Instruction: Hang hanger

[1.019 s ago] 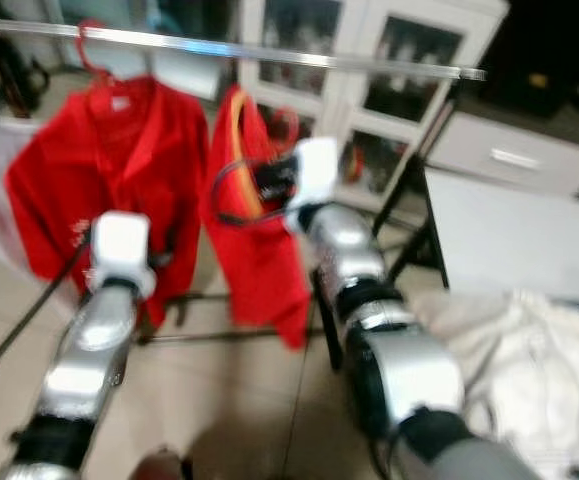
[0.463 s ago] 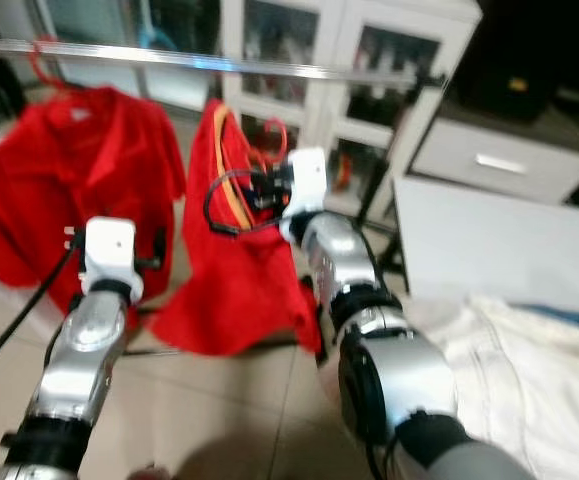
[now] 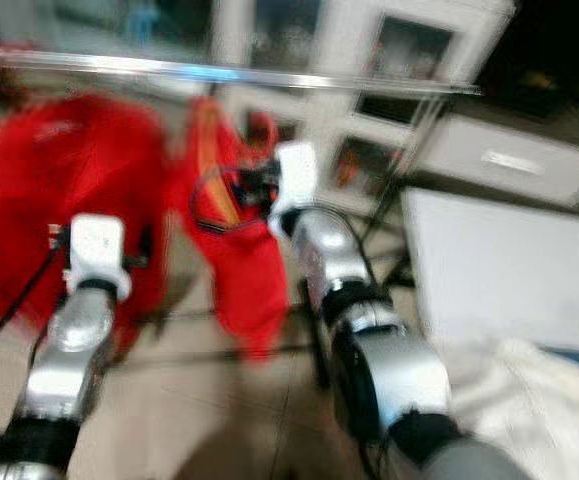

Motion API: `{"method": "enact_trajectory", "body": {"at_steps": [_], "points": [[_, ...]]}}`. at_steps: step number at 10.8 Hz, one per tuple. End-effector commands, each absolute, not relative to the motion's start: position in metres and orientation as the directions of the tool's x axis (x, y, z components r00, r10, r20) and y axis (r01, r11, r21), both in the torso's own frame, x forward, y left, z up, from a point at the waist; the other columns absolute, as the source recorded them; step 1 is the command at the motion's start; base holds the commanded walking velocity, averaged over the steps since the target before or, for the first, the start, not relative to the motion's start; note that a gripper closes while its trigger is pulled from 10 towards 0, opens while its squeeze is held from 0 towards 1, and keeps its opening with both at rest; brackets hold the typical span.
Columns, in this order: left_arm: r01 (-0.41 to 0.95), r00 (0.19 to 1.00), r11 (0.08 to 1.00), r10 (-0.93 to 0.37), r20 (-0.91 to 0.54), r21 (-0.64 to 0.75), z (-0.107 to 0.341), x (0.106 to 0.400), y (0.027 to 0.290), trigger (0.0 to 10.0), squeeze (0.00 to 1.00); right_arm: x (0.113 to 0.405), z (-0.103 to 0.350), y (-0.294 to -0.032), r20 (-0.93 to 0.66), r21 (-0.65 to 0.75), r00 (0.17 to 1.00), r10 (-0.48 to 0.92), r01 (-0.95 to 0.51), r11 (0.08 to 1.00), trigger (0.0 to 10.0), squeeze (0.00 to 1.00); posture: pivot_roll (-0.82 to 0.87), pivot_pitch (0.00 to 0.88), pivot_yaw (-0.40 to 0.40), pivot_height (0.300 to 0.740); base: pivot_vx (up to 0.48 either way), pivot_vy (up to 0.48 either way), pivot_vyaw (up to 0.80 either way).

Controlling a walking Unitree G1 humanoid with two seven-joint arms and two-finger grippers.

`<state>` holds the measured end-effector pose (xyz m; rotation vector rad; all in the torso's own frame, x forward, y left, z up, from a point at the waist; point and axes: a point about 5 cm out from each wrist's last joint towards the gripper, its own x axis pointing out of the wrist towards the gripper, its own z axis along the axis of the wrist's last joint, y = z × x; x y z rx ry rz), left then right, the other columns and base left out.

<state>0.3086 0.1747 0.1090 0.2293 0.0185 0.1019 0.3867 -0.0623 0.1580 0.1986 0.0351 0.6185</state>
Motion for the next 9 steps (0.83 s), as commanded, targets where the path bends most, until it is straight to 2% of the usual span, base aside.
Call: {"method": "enact_trajectory", "body": {"at_steps": [1,2,3,4,9], "points": [[-0.051,0.999,0.972,0.054,-0.007,0.228,0.108,0.308,0.16,10.0,0.0,0.394,0.178,-0.074,0.1,0.156,0.83,0.549,-0.558,0.815,0.0,0.0,0.15,0.05,-0.113,0.74,0.48,0.0,0.0],[-0.046,0.999,0.966,0.039,0.031,0.255,0.113,0.307,0.157,10.0,0.0,0.398,0.212,-0.074,0.216,0.071,0.803,0.556,-0.58,0.811,0.0,0.0,0.15,0.05,-0.113,0.74,0.48,0.0,0.0],[-0.04,0.998,0.963,0.028,0.049,0.266,0.117,0.307,0.152,10.0,0.0,0.399,0.253,-0.072,0.329,0.011,0.739,0.588,-0.626,0.78,0.0,0.0,0.16,0.054,-0.116,0.74,0.0,0.0,0.0],[-0.038,0.999,0.959,0.027,0.04,0.28,0.116,0.308,0.15,10.0,0.0,0.399,0.269,-0.071,0.358,-0.003,0.71,0.606,-0.648,0.761,0.0,0.0,0.16,0.053,-0.116,0.74,0.0,0.0,0.0],[-0.04,0.999,0.971,0.047,-0.025,0.234,0.105,0.309,0.152,10.0,0.0,0.405,0.249,-0.052,0.149,0.075,0.696,0.702,-0.716,0.694,0.0,0.0,0.18,0.052,-0.131,0.74,0.0,0.0,0.0]]}}
